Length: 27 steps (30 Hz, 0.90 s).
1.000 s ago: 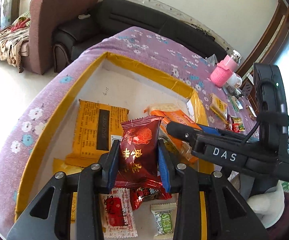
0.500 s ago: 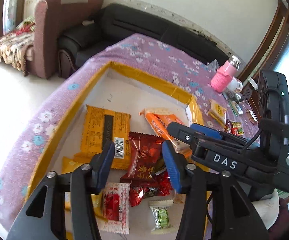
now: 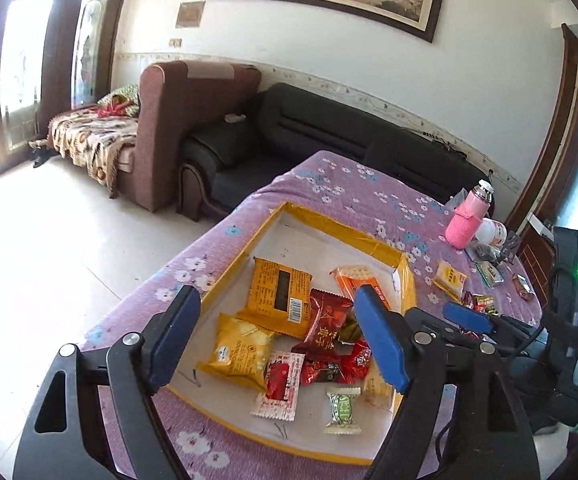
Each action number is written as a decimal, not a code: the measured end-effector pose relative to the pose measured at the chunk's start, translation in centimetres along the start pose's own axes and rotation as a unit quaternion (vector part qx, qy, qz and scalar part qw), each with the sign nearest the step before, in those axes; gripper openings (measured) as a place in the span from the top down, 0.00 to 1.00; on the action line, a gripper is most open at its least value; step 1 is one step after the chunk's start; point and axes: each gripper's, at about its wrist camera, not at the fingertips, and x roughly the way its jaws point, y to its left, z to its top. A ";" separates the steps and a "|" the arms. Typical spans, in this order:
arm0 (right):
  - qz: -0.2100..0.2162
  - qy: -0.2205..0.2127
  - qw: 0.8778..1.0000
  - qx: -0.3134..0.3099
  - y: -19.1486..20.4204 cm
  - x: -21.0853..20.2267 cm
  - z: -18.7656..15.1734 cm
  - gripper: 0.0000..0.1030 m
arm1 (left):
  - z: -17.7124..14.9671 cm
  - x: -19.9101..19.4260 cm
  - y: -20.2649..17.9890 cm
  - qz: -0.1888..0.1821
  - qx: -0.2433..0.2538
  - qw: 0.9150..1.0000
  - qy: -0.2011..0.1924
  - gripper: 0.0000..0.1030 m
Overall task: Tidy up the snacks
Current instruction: 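Move both grippers back over the red candies on the table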
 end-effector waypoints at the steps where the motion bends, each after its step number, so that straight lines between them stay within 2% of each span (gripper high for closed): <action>1: -0.006 -0.005 1.000 -0.005 0.1 -0.6 -0.3 0.38 | -0.1 -0.7 -0.2 0.004 0.004 1.000 -0.007 0.23; 6: -0.034 -0.027 0.999 -0.026 0.2 -3.3 -1.6 0.34 | -0.7 -3.1 -2.1 0.016 0.037 0.999 -0.033 0.23; 17: -0.050 -0.058 0.997 -0.003 -2.7 -8.4 -4.2 0.32 | -1.9 -6.7 -6.3 0.001 0.078 0.995 -0.063 0.22; 20: -0.053 -0.064 0.997 0.005 -3.9 -9.5 -5.3 0.29 | -2.4 -7.5 -7.4 0.000 0.096 0.993 -0.074 0.19; 24: -0.060 -0.059 0.996 0.019 -6.5 -9.7 -6.9 0.26 | -2.9 -7.6 -8.6 -0.015 0.116 0.991 -0.064 0.19; 27: -0.080 -0.042 0.994 0.055 -10.2 -9.3 -8.4 0.26 | -3.2 -7.0 -9.2 -0.030 0.119 0.991 -0.047 0.19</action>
